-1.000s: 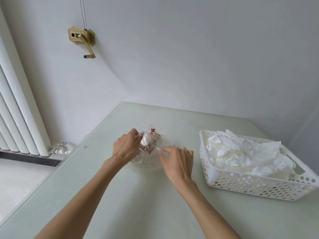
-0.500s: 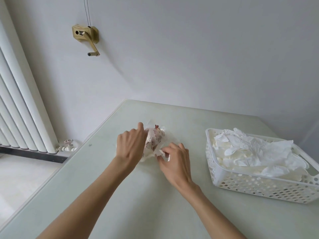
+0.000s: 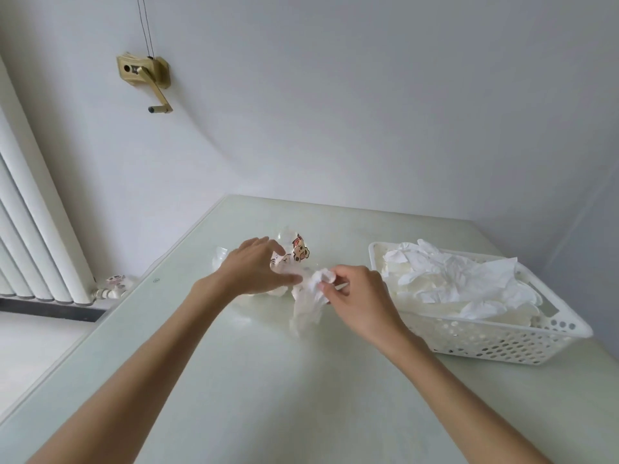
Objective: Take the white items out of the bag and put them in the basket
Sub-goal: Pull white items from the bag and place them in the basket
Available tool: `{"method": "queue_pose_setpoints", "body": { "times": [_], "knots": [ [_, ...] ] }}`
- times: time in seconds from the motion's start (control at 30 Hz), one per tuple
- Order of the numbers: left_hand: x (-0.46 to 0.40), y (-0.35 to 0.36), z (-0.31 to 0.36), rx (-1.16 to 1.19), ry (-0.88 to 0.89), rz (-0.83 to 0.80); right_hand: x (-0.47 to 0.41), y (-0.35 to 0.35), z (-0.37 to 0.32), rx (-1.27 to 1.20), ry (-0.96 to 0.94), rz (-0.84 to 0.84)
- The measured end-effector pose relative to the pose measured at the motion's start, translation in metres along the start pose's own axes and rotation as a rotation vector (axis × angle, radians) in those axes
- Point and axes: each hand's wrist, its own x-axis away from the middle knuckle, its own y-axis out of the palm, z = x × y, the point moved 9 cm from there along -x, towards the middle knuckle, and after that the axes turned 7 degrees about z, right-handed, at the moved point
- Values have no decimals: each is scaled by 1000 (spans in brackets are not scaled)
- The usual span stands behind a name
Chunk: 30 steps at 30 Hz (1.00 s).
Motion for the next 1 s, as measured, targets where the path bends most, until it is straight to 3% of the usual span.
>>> {"method": "queue_pose_setpoints", "body": {
  "times": [0.07, 0.2, 0.3, 0.53, 0.6, 0.7, 0.8, 0.9, 1.0],
  "knots": [
    [12, -8, 8, 74, 39, -76, -7, -2, -3, -78, 43, 4],
    [34, -25, 20, 328, 117, -75, -13, -6, 3, -537, 298, -38],
    [46, -16, 33, 284, 231, -143, -10, -13, 1, -692, 365, -60],
    [24, -11, 60, 215, 278, -17, -14, -34, -15, -810, 307, -19],
    [18, -20, 58, 327, 220, 64, -14, -40, -9, -731, 293, -12],
    [14, -35, 53, 598, 133, 154, 1, -28, 5, -493, 328, -201],
    [16, -44, 58, 819, 60, 156, 9, -21, 6, -481, 308, -311],
    [19, -50, 68, 981, 21, 152, 2, -34, 2, -563, 300, -232],
    [21, -53, 64, 999, -45, 234, -8, -54, 9, -693, 328, -92]
  ]
}}
